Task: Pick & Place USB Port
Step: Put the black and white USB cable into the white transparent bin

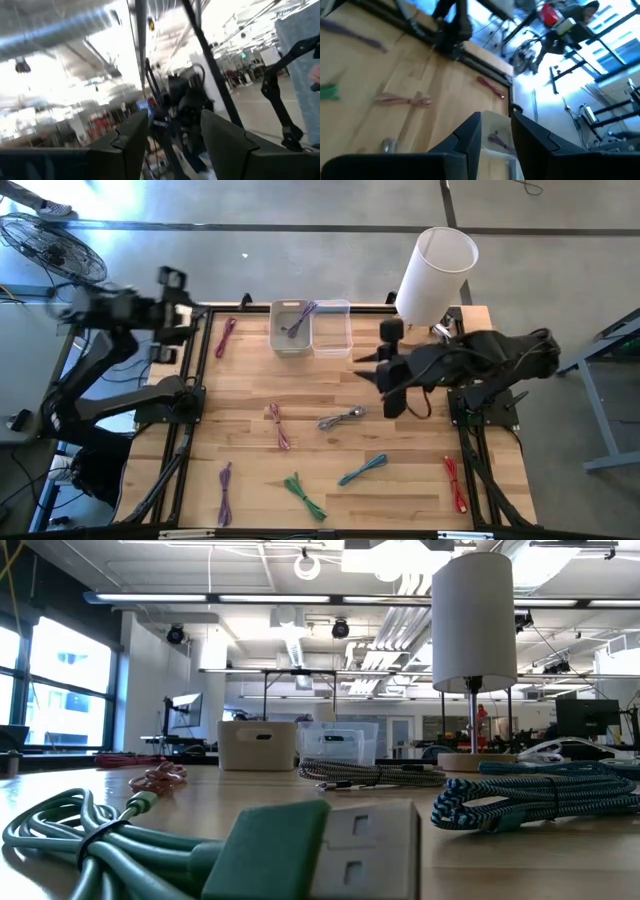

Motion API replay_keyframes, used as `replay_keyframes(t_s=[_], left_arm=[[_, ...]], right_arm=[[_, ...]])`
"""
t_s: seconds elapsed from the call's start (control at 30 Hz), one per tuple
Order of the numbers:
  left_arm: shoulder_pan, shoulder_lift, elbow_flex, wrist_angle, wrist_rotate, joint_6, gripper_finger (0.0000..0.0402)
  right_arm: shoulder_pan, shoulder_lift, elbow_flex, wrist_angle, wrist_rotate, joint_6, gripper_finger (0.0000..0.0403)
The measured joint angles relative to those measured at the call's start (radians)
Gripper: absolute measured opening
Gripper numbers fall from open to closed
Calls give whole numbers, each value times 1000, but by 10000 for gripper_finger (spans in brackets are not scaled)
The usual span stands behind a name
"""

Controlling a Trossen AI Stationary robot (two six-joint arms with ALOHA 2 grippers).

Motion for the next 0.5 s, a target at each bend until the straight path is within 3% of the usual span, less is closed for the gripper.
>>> replay_keyframes(t_s=[0.27,0.5], left_arm=[[2,-84,0,-142,38,0,179],[2,-89,0,-304,63,91,179]], right_arm=[[24,220,282,-391,-153,167,99],[8,332,261,-507,-268,203,99]])
